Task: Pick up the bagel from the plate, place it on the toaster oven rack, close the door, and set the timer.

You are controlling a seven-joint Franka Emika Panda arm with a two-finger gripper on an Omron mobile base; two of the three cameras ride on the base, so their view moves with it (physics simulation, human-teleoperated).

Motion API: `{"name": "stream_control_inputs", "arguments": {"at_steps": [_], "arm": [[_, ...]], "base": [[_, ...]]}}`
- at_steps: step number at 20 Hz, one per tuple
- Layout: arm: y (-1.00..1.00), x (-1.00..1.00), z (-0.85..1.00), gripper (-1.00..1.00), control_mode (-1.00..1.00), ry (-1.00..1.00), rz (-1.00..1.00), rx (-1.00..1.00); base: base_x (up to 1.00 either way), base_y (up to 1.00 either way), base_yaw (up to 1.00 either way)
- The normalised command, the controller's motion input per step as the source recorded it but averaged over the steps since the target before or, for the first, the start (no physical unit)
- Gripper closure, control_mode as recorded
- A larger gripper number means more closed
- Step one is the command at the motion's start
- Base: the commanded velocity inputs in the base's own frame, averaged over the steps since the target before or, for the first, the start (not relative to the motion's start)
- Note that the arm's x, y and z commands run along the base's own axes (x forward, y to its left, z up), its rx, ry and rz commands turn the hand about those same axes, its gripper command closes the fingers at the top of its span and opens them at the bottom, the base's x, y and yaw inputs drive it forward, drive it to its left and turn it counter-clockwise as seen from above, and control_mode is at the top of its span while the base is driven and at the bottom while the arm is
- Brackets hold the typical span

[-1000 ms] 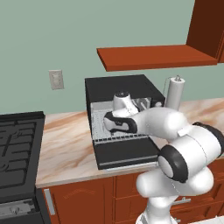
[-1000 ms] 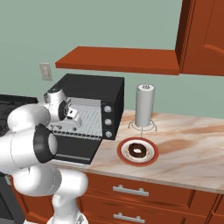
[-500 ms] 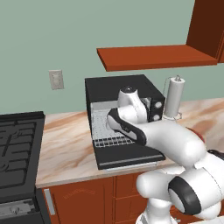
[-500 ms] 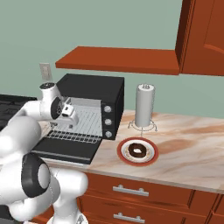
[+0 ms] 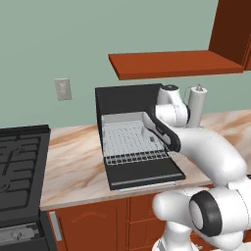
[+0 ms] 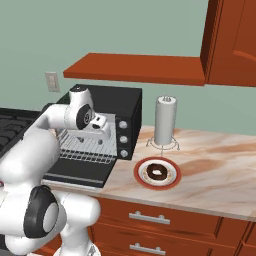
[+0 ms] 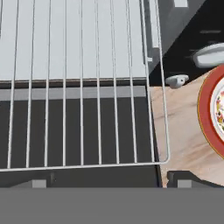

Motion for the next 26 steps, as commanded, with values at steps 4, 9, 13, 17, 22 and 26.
{"name": "stream_control_inputs", "arguments": {"at_steps": [4,9,13,17,22,26], "arm": [[-1.0,-0.01,-0.06,-1.0,-1.0,0.23,0.0,-0.02],[-0.94,-0.01,-0.34,-1.0,-1.0,0.19,0.01,-0.07],[-0.87,-0.09,-0.58,-1.0,-1.0,0.05,0.05,-0.04],[-0.79,-0.06,-0.49,-1.0,-1.0,0.0,0.1,0.0],[-0.55,0.0,-0.31,-1.0,-1.0,-0.04,0.18,0.0],[-0.27,0.0,-0.14,-1.0,-1.0,-0.1,0.2,0.01]], "base": [[0.0,0.0,0.0],[0.0,0.0,0.0],[0.0,0.0,0.0],[0.0,0.0,0.0],[0.0,0.0,0.0],[0.0,0.0,0.0]]}}
